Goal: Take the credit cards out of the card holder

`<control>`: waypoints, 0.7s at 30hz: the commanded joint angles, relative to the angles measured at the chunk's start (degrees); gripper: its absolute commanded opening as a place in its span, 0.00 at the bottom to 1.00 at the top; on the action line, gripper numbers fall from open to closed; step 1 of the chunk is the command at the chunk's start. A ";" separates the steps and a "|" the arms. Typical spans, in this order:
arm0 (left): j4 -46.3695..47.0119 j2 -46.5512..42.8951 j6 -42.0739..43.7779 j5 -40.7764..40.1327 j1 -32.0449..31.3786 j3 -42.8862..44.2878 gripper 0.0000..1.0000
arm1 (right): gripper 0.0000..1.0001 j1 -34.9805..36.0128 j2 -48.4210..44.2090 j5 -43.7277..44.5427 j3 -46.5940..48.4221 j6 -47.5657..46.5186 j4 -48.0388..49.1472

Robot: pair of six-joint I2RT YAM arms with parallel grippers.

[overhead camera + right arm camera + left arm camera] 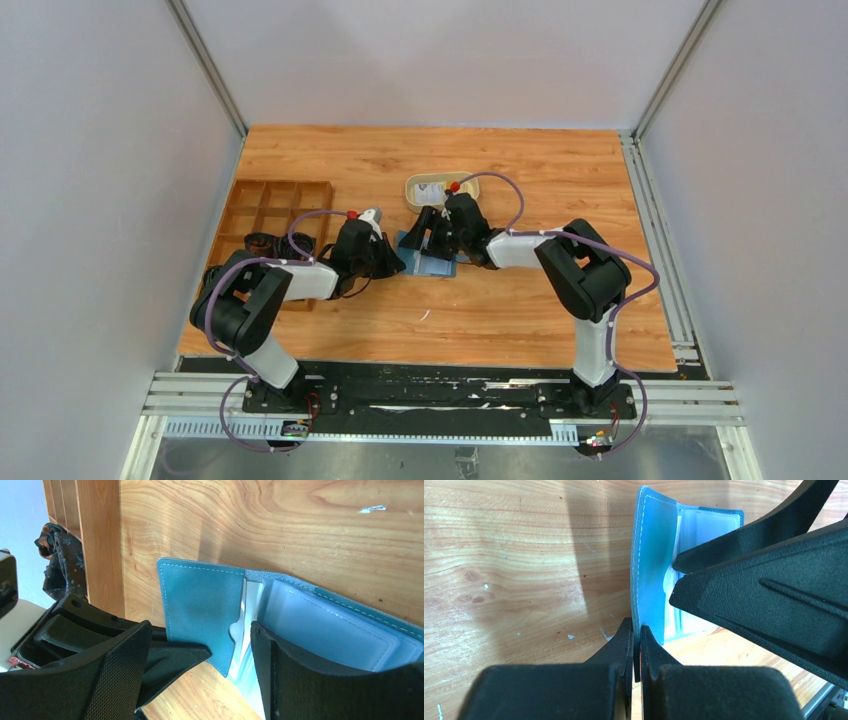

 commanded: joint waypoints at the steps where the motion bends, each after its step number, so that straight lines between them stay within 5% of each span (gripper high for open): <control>1: -13.93 2.61 2.27 -3.82 0.42 -3.98 0.00 | 0.77 -0.04 3.27 4.18 -0.70 3.68 -8.97; 21: -11.45 -1.70 -1.34 2.96 0.66 -4.37 0.00 | 0.77 -0.31 6.00 -9.81 -4.73 12.59 7.88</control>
